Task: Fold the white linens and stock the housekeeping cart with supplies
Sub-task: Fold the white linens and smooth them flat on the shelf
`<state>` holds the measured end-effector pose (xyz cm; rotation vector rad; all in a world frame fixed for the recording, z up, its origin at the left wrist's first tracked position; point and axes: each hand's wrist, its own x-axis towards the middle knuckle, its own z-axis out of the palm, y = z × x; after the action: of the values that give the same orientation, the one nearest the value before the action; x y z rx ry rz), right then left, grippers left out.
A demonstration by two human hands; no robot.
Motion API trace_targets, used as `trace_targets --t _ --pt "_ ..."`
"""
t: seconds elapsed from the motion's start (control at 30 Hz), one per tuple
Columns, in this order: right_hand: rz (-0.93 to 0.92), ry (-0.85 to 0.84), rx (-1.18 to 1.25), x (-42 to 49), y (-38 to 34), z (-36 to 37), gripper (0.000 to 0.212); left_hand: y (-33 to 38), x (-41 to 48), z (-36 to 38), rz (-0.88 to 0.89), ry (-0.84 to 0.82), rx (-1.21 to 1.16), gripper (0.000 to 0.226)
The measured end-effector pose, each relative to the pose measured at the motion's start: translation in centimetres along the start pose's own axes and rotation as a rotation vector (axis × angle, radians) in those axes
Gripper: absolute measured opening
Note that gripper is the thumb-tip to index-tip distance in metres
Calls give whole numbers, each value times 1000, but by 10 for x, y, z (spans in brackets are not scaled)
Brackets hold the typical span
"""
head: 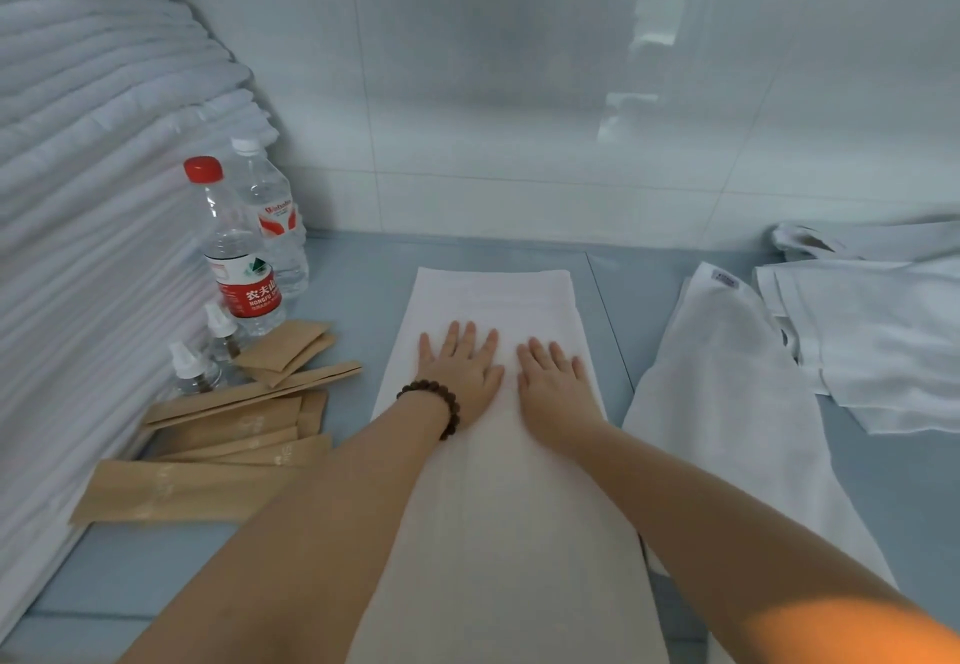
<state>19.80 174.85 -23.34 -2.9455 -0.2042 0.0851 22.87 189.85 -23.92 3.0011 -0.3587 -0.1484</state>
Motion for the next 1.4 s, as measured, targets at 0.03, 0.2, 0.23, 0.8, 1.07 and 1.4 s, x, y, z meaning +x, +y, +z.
trace_targets --t 0.03,0.2,0.23,0.8,1.07,1.4 --pt "-3 7 4 4 1 0 50 1 -2 -6 7 0 -54 57" --pt "21 -62 -32 4 -2 -15 52 -3 -74 -30 67 -6 -73 58" --pt "24 -61 -20 -3 -6 -21 53 -3 -98 -32 48 -8 -39 59" --pt "32 -93 -100 -168 -50 8 57 3 -215 20 -21 22 -11 71" --pt "4 -72 -94 -81 -30 -2 57 -9 -127 20 -62 93 -33 66" --pt "-12 -104 4 -112 -46 -1 57 -19 -61 11 -72 39 -37 66"
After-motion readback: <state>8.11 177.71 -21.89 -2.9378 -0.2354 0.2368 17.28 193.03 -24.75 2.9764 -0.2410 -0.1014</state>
